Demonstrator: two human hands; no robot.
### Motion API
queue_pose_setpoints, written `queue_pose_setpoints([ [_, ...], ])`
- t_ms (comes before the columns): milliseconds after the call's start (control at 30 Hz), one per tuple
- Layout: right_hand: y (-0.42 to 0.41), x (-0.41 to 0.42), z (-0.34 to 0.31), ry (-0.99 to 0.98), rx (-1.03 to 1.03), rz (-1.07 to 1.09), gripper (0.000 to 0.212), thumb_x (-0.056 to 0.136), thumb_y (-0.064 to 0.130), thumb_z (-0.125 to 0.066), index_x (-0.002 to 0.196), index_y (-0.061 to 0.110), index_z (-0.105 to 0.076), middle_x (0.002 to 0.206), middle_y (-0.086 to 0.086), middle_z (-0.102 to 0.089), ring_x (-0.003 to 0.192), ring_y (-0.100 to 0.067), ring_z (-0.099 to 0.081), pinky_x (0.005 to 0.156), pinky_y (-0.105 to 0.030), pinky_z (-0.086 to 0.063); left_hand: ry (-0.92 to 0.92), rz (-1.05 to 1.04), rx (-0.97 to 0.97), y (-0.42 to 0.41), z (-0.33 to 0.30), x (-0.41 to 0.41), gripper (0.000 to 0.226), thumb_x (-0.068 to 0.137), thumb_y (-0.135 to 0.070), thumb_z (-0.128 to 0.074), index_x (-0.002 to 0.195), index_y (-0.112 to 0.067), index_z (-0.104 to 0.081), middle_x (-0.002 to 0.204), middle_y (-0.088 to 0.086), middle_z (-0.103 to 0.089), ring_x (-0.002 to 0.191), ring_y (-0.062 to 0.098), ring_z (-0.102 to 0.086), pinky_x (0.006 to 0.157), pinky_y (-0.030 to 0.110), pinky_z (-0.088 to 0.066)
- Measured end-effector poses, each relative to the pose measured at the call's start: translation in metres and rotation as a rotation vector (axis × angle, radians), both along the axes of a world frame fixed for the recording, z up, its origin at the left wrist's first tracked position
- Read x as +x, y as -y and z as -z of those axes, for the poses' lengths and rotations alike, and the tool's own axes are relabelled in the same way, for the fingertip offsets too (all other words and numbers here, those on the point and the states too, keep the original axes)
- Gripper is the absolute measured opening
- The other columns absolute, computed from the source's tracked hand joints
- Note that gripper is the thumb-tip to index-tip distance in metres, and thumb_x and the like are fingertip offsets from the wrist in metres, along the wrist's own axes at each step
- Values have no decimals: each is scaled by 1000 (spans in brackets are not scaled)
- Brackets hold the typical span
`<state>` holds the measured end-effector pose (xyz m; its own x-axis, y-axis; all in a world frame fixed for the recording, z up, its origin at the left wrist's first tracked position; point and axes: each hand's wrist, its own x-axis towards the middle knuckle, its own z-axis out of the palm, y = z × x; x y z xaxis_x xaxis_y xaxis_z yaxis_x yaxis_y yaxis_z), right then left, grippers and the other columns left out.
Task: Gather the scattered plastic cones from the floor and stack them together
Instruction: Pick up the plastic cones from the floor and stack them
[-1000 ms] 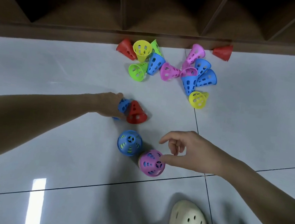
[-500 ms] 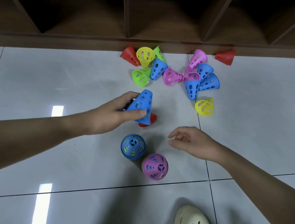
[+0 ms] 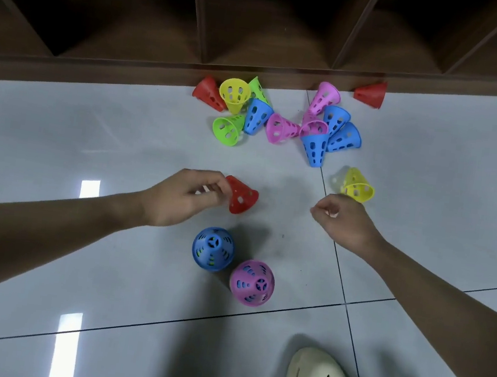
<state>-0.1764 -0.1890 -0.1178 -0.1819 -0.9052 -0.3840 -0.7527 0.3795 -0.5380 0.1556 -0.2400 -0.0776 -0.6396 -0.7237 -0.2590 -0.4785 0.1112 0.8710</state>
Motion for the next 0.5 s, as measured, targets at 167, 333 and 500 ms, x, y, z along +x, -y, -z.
queue_pose_setpoints([
  [167, 14, -38, 11, -416, -48, -14, 53, 90, 37, -64, 137, 17, -55, 148, -7, -41, 138, -29, -32, 113, -43, -33, 410, 340, -468, 49, 34, -12, 71, 82, -65, -57, 145, -35, -43, 142, -7, -47, 129, 14, -45, 110, 34, -39],
  [333, 27, -68, 29, -335, 95, 91, 75, 89, 47, -61, 152, 18, -32, 157, -5, -29, 143, -31, -28, 113, -48, -35, 608, 517, -475, 68, 69, -31, 111, 70, -61, -81, 158, -36, -18, 166, 0, -17, 151, 20, -19, 120, 31, -19],
  [500, 38, -82, 34, -261, 65, 168, 76, 82, 47, -64, 148, 18, -40, 147, -5, -41, 135, -31, -41, 110, -45, -39, 590, 525, -526, 65, 91, -35, 87, 76, -56, -77, 149, -35, -36, 145, -6, -46, 133, 17, -42, 109, 29, -33],
])
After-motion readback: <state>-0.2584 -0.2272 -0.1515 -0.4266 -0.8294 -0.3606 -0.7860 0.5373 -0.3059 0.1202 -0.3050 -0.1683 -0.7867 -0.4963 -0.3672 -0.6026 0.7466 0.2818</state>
